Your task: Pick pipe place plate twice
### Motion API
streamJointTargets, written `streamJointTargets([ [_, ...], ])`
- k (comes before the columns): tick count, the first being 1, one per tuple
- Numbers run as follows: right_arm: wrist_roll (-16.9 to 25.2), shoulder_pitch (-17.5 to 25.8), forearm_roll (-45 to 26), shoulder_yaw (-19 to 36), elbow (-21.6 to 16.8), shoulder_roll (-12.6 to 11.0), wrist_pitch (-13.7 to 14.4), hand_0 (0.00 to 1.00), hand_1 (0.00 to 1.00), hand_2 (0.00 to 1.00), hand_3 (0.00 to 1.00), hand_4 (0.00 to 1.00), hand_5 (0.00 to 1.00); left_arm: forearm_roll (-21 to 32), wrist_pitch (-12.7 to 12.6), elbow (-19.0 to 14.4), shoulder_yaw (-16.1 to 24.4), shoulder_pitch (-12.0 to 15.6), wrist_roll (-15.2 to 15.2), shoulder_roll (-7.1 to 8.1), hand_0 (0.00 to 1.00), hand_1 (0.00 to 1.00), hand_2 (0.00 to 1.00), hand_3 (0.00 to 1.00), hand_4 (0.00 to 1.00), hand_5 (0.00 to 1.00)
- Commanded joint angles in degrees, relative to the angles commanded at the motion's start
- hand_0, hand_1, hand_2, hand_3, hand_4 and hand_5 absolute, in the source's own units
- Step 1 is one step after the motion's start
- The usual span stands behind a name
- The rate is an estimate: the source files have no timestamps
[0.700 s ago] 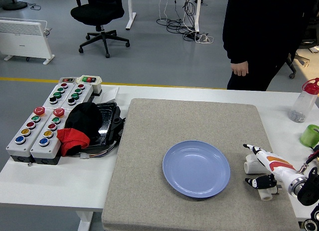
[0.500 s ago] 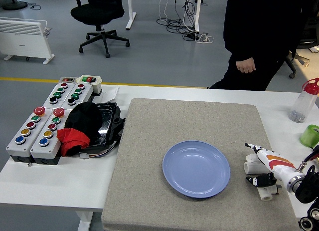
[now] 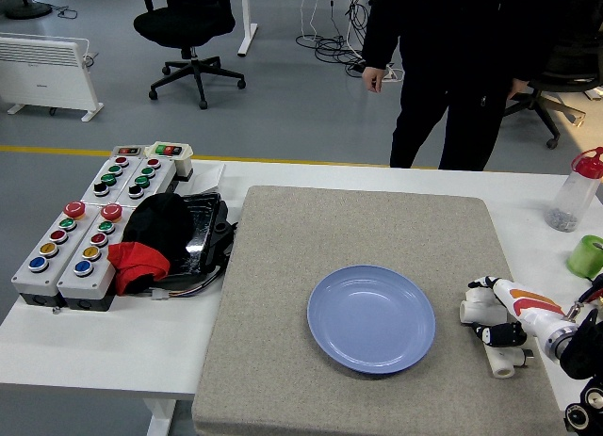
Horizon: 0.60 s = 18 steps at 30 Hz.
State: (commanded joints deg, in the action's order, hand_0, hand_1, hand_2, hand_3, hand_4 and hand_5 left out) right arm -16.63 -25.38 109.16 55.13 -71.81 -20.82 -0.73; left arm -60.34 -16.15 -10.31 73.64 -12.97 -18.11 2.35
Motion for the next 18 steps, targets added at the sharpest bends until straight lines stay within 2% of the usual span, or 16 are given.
streamJointTargets([
  [2,0.25,-0.03,-0.26,-0.07,0.19,-0.03,0.58,0.558,0.606,0.664,0.754,0.539,0.219,-0.08,0.01,0.0,0.06,-0.03,-0.02,-0.01,0.716,0.745,0.716,0.654,0.401,0.998],
  [3,0.4,-0.06,-0.38,-0.06,0.3,0.0,1.0,0.425,0.512,0.59,0.71,0.471,0.237,-0.11,0.0,0.0,0.11,-0.05,-0.04,-0.03,0.717,0.746,0.717,0.654,0.4,0.998],
  [9,1.51,-0.2,-0.88,-0.04,0.43,-0.03,3.45,0.425,0.512,0.59,0.71,0.471,0.237,-0.24,0.03,0.0,0.2,-0.22,-0.07,-0.08,0.717,0.746,0.717,0.654,0.4,0.998],
  [13,1.82,-0.21,-0.98,-0.04,0.38,-0.04,3.92,0.404,0.495,0.577,0.691,0.458,0.244,-0.23,0.03,0.0,0.18,-0.25,-0.07,-0.08,0.718,0.746,0.717,0.654,0.4,0.998],
  [14,2.36,-0.18,-1.06,-0.03,0.29,-0.04,4.69,0.404,0.495,0.577,0.691,0.458,0.244,-0.21,0.04,0.0,0.14,-0.29,-0.06,-0.06,0.718,0.746,0.717,0.654,0.4,0.998],
  [15,4.64,-0.09,-2.13,-0.35,-0.56,-0.12,6.87,0.404,0.495,0.577,0.691,0.458,0.244,-0.21,0.04,0.0,0.16,-0.33,-0.05,-0.05,0.718,0.746,0.717,0.654,0.4,0.998],
  [16,6.22,-0.07,-2.43,-0.44,-0.8,-0.14,8.16,0.359,0.455,0.538,0.627,0.416,0.26,-0.2,0.04,0.0,0.16,-0.34,-0.05,-0.05,0.718,0.746,0.717,0.654,0.399,0.998],
  [18,7.29,-0.06,-2.58,-0.48,-0.91,-0.15,8.83,0.359,0.455,0.538,0.627,0.416,0.26,-0.2,0.04,0.0,0.17,-0.34,-0.05,-0.05,0.718,0.746,0.717,0.654,0.399,0.998],
])
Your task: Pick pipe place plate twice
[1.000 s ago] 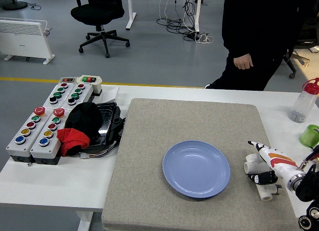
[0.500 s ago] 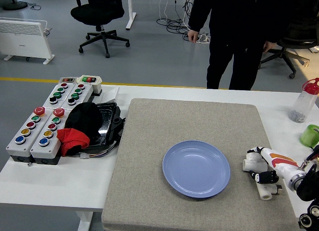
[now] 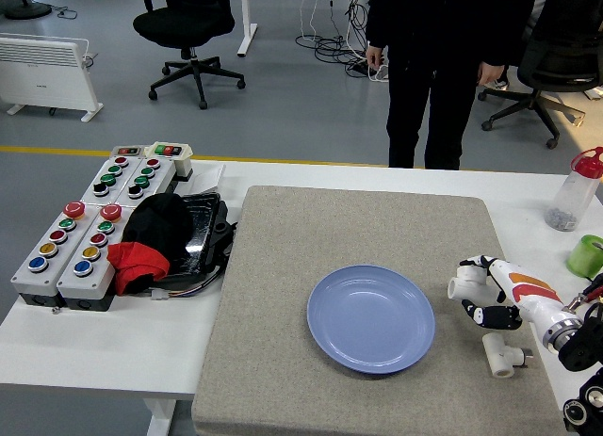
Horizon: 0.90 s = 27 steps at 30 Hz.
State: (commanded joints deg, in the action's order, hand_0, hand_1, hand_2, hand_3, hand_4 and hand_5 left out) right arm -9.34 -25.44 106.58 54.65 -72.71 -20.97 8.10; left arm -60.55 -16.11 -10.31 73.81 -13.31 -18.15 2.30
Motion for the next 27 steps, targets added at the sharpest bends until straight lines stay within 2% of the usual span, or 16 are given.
streamJointTargets([
  [1,0.07,0.0,-0.01,0.0,-0.01,0.0,0.04,0.359,0.455,0.538,0.627,0.416,0.26,0.0,0.0,0.0,0.0,0.0,0.0,0.0,0.718,0.746,0.717,0.654,0.399,0.998],
  [3,3.32,-0.49,-1.67,-1.45,-2.06,0.3,2.73,0.359,0.455,0.538,0.627,0.416,0.26,-0.09,0.01,0.0,0.06,0.01,-0.04,-0.02,0.718,0.746,0.717,0.654,0.399,0.998],
  [4,5.39,-1.07,-3.31,-2.89,-3.44,0.63,3.65,0.316,0.415,0.507,0.585,0.369,0.259,-0.16,0.01,0.0,0.09,0.02,-0.07,-0.03,0.718,0.746,0.717,0.654,0.399,0.998],
  [7,10.58,-2.1,-6.74,-5.49,-4.84,1.31,4.13,0.316,0.415,0.507,0.585,0.369,0.259,-0.21,0.02,0.0,0.11,0.05,-0.11,-0.04,0.718,0.746,0.717,0.654,0.399,0.998],
  [8,11.04,-2.23,-6.97,-5.78,-4.92,1.4,4.17,0.316,0.415,0.507,0.585,0.369,0.259,-0.21,0.02,0.0,0.11,0.05,-0.11,-0.04,0.718,0.746,0.717,0.654,0.399,0.998],
  [12,11.62,-3.35,-7.59,-7.71,-5.09,2.14,4.22,0.317,0.418,0.506,0.583,0.367,0.263,-0.04,-0.02,0.0,0.03,0.09,-0.09,-0.06,0.718,0.746,0.717,0.654,0.399,0.998],
  [15,10.73,-7.06,-8.09,-12.67,-3.86,4.73,2.48,0.317,0.418,0.506,0.583,0.367,0.263,-0.19,0.02,0.0,0.03,0.05,-0.13,-0.11,0.718,0.746,0.717,0.654,0.399,0.998],
  [16,10.45,-8.0,-8.2,-13.97,-3.41,5.29,2.01,0.334,0.426,0.511,0.584,0.341,0.243,-0.18,0.02,0.0,0.0,0.05,-0.13,-0.11,0.718,0.746,0.717,0.655,0.398,0.998],
  [21,9.56,-10.45,-8.31,-17.32,-1.87,6.56,0.77,0.334,0.426,0.511,0.584,0.341,0.243,-0.07,0.02,0.0,-0.11,0.03,-0.12,-0.09,0.718,0.746,0.717,0.655,0.398,0.998],
  [22,9.55,-10.47,-8.31,-17.34,-1.86,6.57,0.76,0.425,0.498,0.534,0.597,0.352,0.234,-0.07,0.02,0.0,-0.11,0.03,-0.12,-0.09,0.718,0.746,0.717,0.655,0.398,0.998],
  [27,8.55,-13.35,-7.72,-21.55,1.05,8.24,-0.83,0.425,0.498,0.534,0.597,0.352,0.234,0.15,0.0,0.0,-0.24,0.03,-0.13,-0.04,0.718,0.746,0.717,0.655,0.398,0.998],
])
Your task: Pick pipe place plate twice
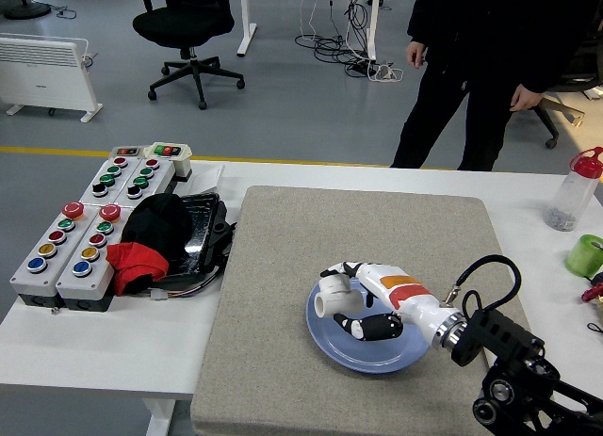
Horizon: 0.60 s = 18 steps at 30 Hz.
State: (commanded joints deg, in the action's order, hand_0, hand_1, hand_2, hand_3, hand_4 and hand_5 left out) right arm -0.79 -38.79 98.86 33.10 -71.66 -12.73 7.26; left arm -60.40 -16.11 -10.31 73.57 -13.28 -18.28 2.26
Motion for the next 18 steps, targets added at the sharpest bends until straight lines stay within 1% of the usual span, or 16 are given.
streamJointTargets([
  [1,-0.03,-0.08,0.02,-0.16,0.11,0.05,-0.04,0.533,0.579,0.585,0.627,0.381,0.236,0.0,0.0,0.0,0.0,0.0,0.0,0.0,0.719,0.747,0.717,0.655,0.4,0.998],
  [2,-0.07,-0.17,0.03,-0.3,0.26,0.12,-0.08,0.533,0.579,0.585,0.627,0.381,0.236,0.01,0.0,0.0,0.01,0.0,-0.01,0.0,0.719,0.747,0.717,0.655,0.4,0.998],
  [3,-0.66,-0.56,0.71,-0.93,1.39,0.53,-0.54,0.533,0.579,0.585,0.627,0.381,0.236,0.13,-0.01,0.0,-0.07,0.03,0.01,0.02,0.719,0.747,0.717,0.655,0.4,0.998],
  [6,-1.08,-0.84,1.15,-1.49,2.22,0.76,-1.21,0.533,0.579,0.585,0.627,0.381,0.236,0.15,-0.03,-0.01,-0.03,0.05,0.01,0.02,0.719,0.747,0.717,0.655,0.4,0.998],
  [7,-1.18,-0.9,1.41,-1.65,2.4,0.8,-1.5,0.751,0.73,0.776,0.778,0.536,0.297,0.09,-0.03,-0.01,0.01,0.04,0.0,0.02,0.719,0.746,0.717,0.655,0.399,0.998],
  [12,-1.75,-0.99,3.98,-1.98,3.09,0.98,-2.46,0.751,0.73,0.776,0.778,0.536,0.297,-0.1,-0.02,-0.03,0.13,0.04,-0.06,0.0,0.719,0.746,0.717,0.655,0.399,0.998],
  [13,-1.75,-0.96,4.43,-1.93,3.19,0.99,-2.37,0.934,0.888,0.985,0.943,0.67,0.364,-0.16,-0.01,-0.03,0.16,0.04,-0.07,-0.01,0.72,0.747,0.717,0.655,0.399,0.998],
  [18,-1.7,-0.87,5.5,-1.41,3.29,0.88,-2.47,0.934,0.888,0.985,0.943,0.67,0.364,-0.22,-0.03,-0.05,0.23,0.07,-0.07,-0.03,0.72,0.747,0.717,0.655,0.399,0.998],
])
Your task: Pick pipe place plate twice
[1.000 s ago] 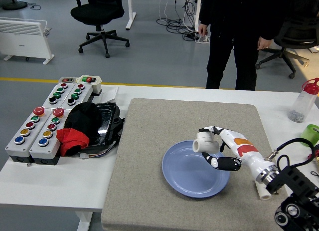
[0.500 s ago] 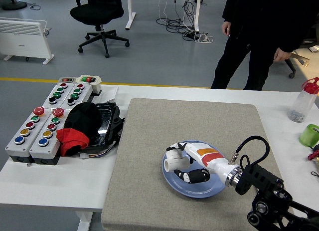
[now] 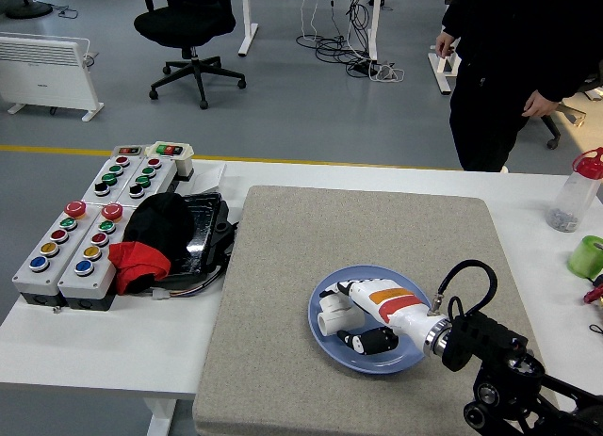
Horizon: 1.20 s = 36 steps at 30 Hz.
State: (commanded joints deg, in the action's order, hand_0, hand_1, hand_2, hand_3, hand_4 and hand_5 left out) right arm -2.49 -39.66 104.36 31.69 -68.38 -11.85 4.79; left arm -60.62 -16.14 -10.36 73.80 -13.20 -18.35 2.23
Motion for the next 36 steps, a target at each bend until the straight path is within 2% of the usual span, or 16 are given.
streamJointTargets([
  [1,0.03,0.01,0.03,0.05,0.0,0.0,0.02,0.989,0.921,0.998,0.998,0.727,0.359,0.0,0.0,0.0,0.0,0.0,0.0,0.0,0.721,0.747,0.717,0.654,0.399,0.998],
  [8,-0.81,0.12,0.54,0.9,-0.53,0.11,-1.26,0.998,0.929,0.998,0.998,0.751,0.347,-0.13,0.01,-0.04,0.13,0.11,-0.04,0.03,0.721,0.747,0.717,0.654,0.399,0.998],
  [13,-1.54,1.05,0.64,3.79,-3.12,-1.11,-2.05,0.998,0.93,0.998,0.998,0.76,0.35,-0.29,0.04,-0.04,0.15,0.12,-0.03,0.04,0.721,0.746,0.717,0.654,0.398,0.998],
  [17,-2.56,2.25,0.56,8.71,-6.63,-3.35,-3.33,0.998,0.93,0.998,0.998,0.76,0.35,-0.17,0.03,0.01,0.14,0.05,0.07,0.05,0.721,0.746,0.717,0.654,0.398,0.998],
  [20,-3.86,3.03,0.88,11.73,-9.45,-5.91,-3.44,0.998,0.926,0.998,0.998,0.752,0.355,-0.42,0.07,0.03,0.28,0.01,0.07,0.07,0.719,0.746,0.717,0.654,0.399,0.998],
  [22,-4.13,3.3,0.88,12.59,-10.29,-6.69,-3.42,0.998,0.926,0.998,0.998,0.752,0.355,-0.51,0.08,0.04,0.35,0.01,0.06,0.07,0.719,0.746,0.717,0.654,0.399,0.998],
  [26,-4.34,5.42,-0.23,16.79,-13.52,-10.51,-4.5,0.996,0.921,0.998,0.998,0.745,0.36,-0.54,0.01,0.05,0.47,-0.01,0.12,0.06,0.719,0.745,0.717,0.655,0.399,0.998],
  [30,-4.7,7.87,-0.94,20.11,-15.76,-14.08,-7.28,0.996,0.921,0.998,0.998,0.745,0.36,-0.57,-0.04,0.05,0.59,-0.02,0.16,0.05,0.719,0.745,0.717,0.655,0.399,0.998],
  [32,-4.62,10.15,-2.18,22.39,-17.37,-16.65,-8.93,0.994,0.92,0.998,0.998,0.746,0.365,-0.57,-0.07,0.05,0.63,-0.04,0.2,0.04,0.718,0.746,0.717,0.655,0.399,0.998],
  [36,-4.52,13.77,-3.75,25.49,-19.56,-19.66,-11.05,0.994,0.92,0.998,0.998,0.746,0.365,-0.82,-0.04,0.05,0.79,-0.05,0.19,0.01,0.718,0.746,0.717,0.655,0.399,0.998],
])
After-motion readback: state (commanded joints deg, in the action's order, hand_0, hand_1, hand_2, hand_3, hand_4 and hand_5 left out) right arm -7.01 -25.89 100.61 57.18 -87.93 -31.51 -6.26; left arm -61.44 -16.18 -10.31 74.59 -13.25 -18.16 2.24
